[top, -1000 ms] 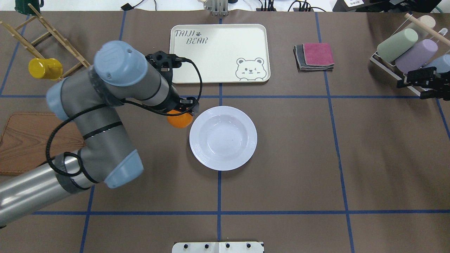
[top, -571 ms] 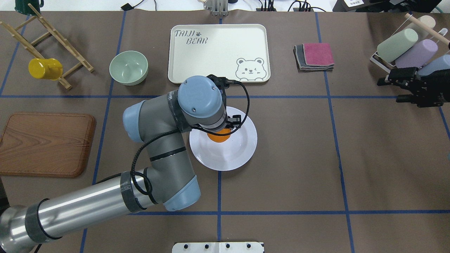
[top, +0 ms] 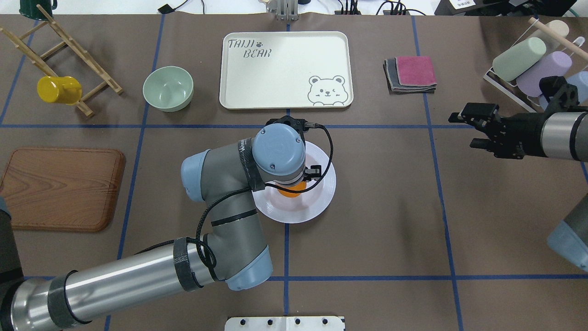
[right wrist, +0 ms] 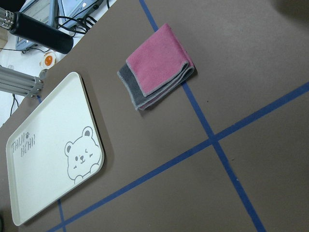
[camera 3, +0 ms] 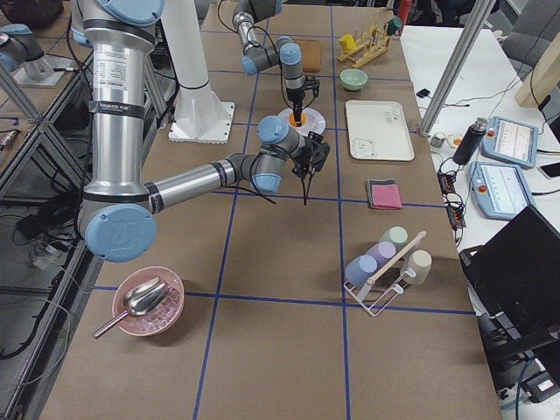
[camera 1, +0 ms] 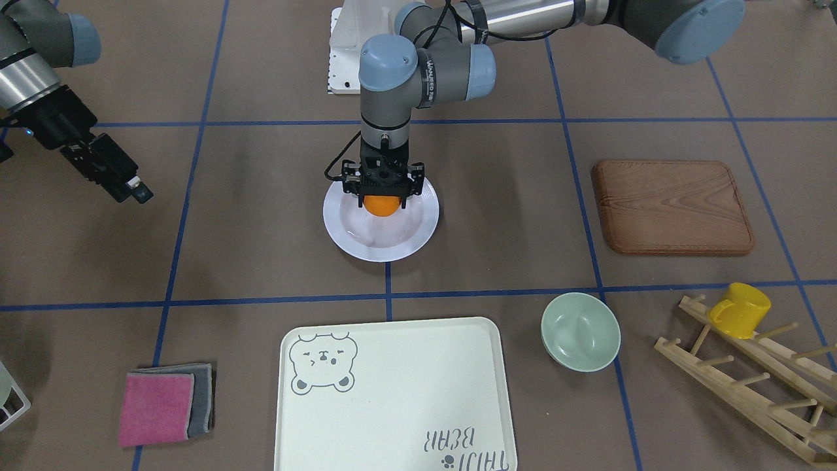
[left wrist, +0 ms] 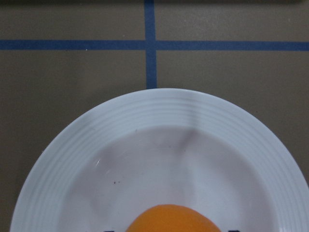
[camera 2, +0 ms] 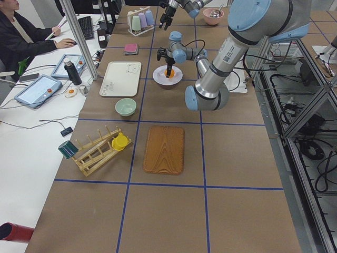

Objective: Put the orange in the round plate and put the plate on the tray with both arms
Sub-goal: 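Withdraw the left arm toward rest while the right gripper approaches the plate rim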

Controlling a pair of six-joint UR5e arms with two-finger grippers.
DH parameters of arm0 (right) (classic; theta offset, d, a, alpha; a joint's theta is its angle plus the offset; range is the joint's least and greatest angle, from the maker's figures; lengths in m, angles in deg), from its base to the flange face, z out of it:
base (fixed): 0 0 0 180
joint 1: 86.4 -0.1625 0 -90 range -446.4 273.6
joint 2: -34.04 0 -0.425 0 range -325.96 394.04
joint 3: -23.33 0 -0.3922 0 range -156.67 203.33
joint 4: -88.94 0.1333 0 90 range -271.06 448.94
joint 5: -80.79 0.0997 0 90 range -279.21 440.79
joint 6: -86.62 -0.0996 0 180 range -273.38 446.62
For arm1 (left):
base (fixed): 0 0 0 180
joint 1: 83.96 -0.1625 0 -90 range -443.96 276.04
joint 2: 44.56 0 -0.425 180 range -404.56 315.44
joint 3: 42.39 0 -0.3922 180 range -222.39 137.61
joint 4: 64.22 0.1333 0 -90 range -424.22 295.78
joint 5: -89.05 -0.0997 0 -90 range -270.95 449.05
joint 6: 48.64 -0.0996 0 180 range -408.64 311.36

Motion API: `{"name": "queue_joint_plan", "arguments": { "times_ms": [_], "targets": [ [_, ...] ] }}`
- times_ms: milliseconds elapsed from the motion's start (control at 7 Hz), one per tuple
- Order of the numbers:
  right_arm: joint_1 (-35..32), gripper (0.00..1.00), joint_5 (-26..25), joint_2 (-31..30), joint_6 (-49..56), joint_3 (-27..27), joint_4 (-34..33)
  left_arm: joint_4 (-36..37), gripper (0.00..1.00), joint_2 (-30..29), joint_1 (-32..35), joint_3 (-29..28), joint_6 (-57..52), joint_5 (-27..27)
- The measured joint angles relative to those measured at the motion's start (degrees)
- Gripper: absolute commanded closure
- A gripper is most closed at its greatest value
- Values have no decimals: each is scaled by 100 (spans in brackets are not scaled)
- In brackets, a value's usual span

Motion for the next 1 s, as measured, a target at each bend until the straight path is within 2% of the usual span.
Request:
{"name": "queue_joint_plan", "arguments": {
  "times_ms": [286, 429, 571, 857, 1000],
  "targets": [
    [764, 0, -1031, 33, -514, 204, 3, 60, 2, 47, 87, 215, -77, -10],
    [1064, 0, -1368, 100, -786, 252, 3, 184, 2, 224, 362, 506, -365, 217],
    [1368, 0, -1712, 180, -1125, 270, 3, 449, 2, 605, 800, 1000, -991, 625],
    [2271, 0, -2977, 424, -1643, 259, -4, 1066, 2, 1603, 1868, 2068, -2600, 1445],
    [2692, 0, -3533, 567, -1833, 224, -29, 1237, 2, 2148, 2473, 2423, -3516, 1784]
  ]
}}
